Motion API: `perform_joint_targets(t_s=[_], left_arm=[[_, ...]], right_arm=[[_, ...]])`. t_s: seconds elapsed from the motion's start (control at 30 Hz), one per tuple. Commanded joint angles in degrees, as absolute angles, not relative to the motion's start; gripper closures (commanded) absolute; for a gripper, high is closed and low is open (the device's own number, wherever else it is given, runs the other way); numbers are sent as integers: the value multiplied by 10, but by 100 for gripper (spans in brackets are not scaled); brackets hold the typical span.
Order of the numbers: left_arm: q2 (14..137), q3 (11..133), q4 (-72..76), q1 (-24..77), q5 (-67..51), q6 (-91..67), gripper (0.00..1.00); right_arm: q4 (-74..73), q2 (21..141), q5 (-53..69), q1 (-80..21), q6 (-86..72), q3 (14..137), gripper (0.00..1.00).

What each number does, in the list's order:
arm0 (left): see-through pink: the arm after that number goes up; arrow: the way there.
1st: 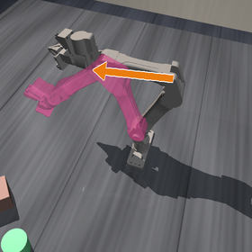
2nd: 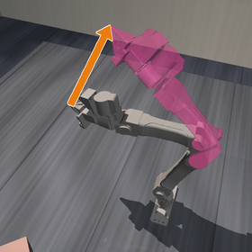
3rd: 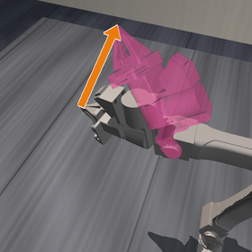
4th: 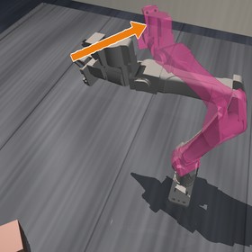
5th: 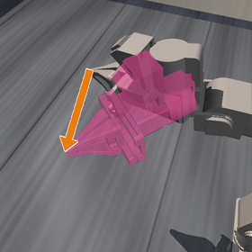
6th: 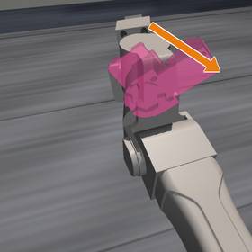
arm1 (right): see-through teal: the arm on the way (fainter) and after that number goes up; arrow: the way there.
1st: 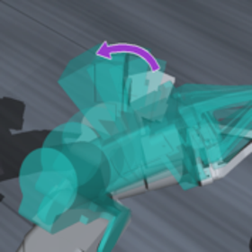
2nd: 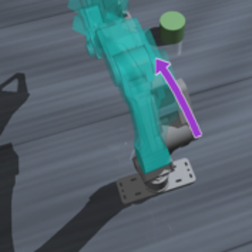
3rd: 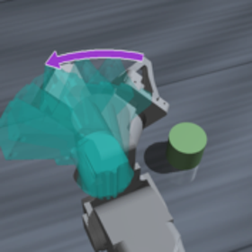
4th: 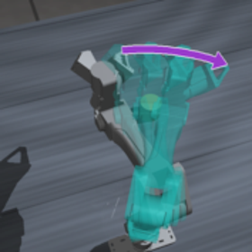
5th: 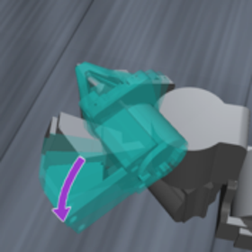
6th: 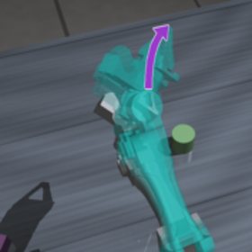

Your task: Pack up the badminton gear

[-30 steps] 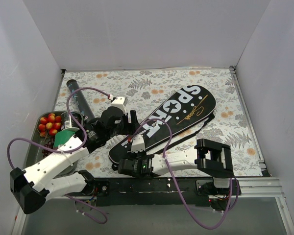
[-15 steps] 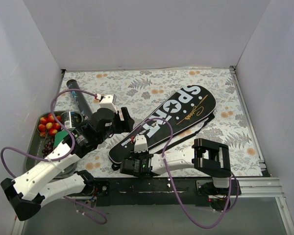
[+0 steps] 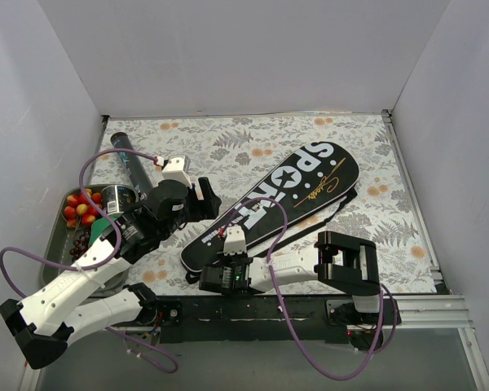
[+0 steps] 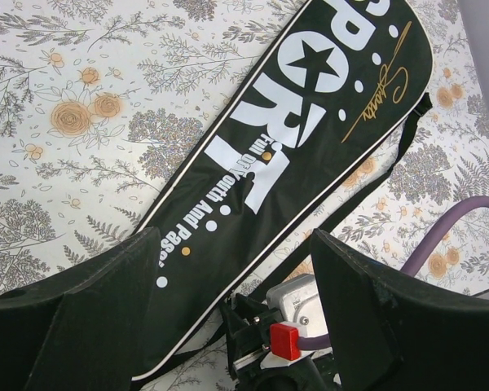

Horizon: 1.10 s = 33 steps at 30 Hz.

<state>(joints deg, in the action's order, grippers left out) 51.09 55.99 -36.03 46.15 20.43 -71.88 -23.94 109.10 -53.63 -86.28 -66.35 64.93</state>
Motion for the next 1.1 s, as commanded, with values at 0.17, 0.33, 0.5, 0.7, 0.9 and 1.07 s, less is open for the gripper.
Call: perform_joint_targets(t_s=[0.17,0.33,0.5,0.7,0.9,1.07], left_arm=[[505,570,-359,463,212,-718,25],[516,566,-354,463,210,-716,25],[526,560,-343,463,207,-713,25],[571,533,-286,462,158,-680,26],[667,513,-201,463,75,-643,25],[755,540,-137,464,24,-608,25]], right_arm=[[-265,1105,-538,-863,-705,617,79],[-272,1096,-541,-863,-711,599,90],[-273,1083,-542,-863,-712,582,99],[-261,1053,-543,-863,-695,543,99],[-164,942,-519,-864,-626,420,99],[-153,876,-499,-868,-603,354,99]])
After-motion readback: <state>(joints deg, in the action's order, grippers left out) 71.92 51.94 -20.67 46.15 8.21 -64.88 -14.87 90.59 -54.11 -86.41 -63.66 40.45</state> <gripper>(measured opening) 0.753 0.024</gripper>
